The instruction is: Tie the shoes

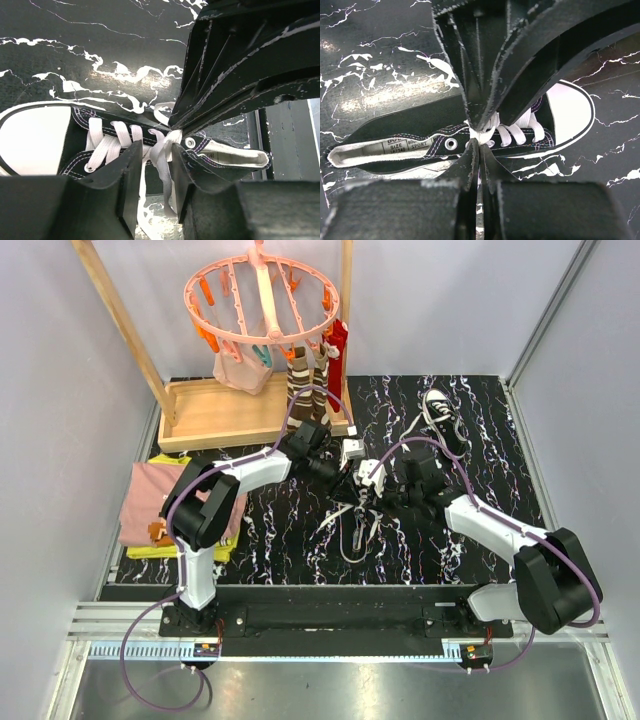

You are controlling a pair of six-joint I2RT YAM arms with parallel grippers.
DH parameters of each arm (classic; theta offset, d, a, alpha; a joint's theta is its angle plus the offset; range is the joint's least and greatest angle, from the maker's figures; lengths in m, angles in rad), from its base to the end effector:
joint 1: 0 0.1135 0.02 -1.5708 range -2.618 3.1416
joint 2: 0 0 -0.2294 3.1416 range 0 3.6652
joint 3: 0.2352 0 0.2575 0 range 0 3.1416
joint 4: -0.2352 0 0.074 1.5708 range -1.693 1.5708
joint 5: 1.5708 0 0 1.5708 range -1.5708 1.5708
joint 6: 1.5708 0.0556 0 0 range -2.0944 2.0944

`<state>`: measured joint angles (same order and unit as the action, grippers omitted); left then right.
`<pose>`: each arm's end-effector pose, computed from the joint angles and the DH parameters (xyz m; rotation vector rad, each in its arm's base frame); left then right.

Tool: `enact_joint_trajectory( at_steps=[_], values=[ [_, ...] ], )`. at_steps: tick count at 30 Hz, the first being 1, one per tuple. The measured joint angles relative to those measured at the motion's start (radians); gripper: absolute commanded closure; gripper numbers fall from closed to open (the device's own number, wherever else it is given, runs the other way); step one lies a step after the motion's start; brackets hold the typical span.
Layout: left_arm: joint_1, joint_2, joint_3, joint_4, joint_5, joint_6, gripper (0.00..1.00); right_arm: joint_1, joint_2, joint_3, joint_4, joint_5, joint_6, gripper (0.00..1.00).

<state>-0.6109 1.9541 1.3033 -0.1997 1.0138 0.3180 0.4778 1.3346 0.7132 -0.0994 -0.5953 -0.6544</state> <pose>0.3084 -0.2736 0.1446 1.4228 1.7936 -1.3542 0.2477 0.1633 0.1603 -1.4292 1.6829 0.5810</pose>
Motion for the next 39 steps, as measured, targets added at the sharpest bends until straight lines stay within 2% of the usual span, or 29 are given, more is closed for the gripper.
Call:
enact_joint_trajectory(
  at_steps=[7, 10, 21, 24, 26, 30, 34, 37, 38, 39],
  values=[
    [-0.004, 0.000, 0.010, -0.013, 0.013, 0.003, 0.59, 0.004, -0.002, -0.002, 0.002, 0.000, -0.005, 1.00],
    [-0.005, 0.000, 0.011, -0.015, 0.023, 0.008, 0.62, 0.006, -0.002, -0.006, 0.005, 0.000, -0.007, 1.00],
    [-0.013, 0.002, 0.014, -0.040, 0.027, 0.034, 0.63, 0.007, -0.012, -0.018, 0.008, 0.002, -0.012, 1.00],
    [-0.016, 0.010, 0.020, -0.048, 0.027, 0.042, 0.71, 0.007, -0.012, -0.020, 0.010, 0.002, -0.014, 1.00],
    [-0.019, 0.012, 0.021, -0.054, 0.027, 0.046, 0.72, 0.007, -0.012, -0.020, 0.011, 0.002, -0.014, 1.00],
    [-0.021, 0.012, 0.023, -0.055, 0.027, 0.052, 0.87, 0.007, -0.012, -0.021, 0.016, 0.003, -0.014, 1.00],
    [-0.021, 0.012, 0.023, -0.058, 0.027, 0.057, 0.97, 0.007, -0.012, -0.021, 0.021, 0.004, -0.014, 1.00],
    [-0.021, 0.012, 0.023, -0.058, 0.026, 0.068, 1.00, 0.007, -0.013, -0.022, 0.022, 0.004, -0.014, 0.87],
    [-0.021, 0.012, 0.023, -0.059, 0.026, 0.075, 1.00, 0.007, -0.013, -0.023, 0.022, 0.008, -0.013, 0.78],
    [-0.021, 0.012, 0.023, -0.059, 0.024, 0.081, 1.00, 0.007, -0.013, -0.023, 0.022, 0.011, -0.007, 0.63]
  ],
)
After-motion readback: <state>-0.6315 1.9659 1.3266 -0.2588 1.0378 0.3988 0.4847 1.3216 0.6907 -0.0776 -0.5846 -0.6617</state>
